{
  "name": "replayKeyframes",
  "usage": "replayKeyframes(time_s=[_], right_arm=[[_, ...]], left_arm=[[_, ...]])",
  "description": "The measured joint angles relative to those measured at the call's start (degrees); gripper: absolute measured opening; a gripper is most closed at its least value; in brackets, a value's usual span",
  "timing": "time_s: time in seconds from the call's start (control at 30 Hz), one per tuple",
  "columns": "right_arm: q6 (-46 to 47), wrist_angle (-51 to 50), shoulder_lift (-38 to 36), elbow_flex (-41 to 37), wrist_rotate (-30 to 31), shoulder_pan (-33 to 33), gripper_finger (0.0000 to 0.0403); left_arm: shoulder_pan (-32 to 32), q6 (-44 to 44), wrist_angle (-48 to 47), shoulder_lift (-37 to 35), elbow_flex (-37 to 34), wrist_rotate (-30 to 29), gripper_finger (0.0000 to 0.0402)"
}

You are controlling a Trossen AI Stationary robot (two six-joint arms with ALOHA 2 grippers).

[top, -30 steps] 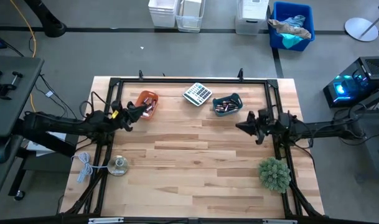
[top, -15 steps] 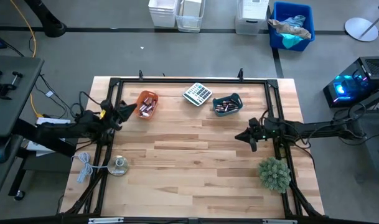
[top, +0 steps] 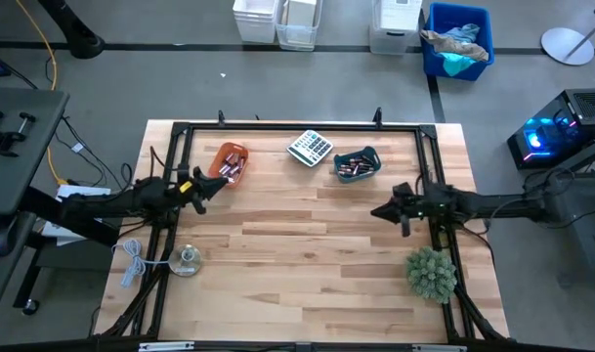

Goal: Sort batteries
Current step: Return to Home Position

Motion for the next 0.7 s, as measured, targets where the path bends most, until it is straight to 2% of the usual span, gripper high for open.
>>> replayKeyframes(time_s=[0.17,0.37,0.7], right_arm=[[0.0,0.2,-15.6,0.0,0.0,-0.9,0.0],[0.0,7.8,-15.9,-0.1,-0.5,-2.4,0.0],[0.0,3.6,-14.8,-0.1,-0.7,-2.4,0.0]], left_arm=[[-0.7,0.0,-0.1,0.0,0.0,0.0,0.0],[-1.8,0.0,0.0,0.0,0.0,0.0,0.0],[-2.7,0.0,-0.1,0.0,0.0,-0.1,0.0]])
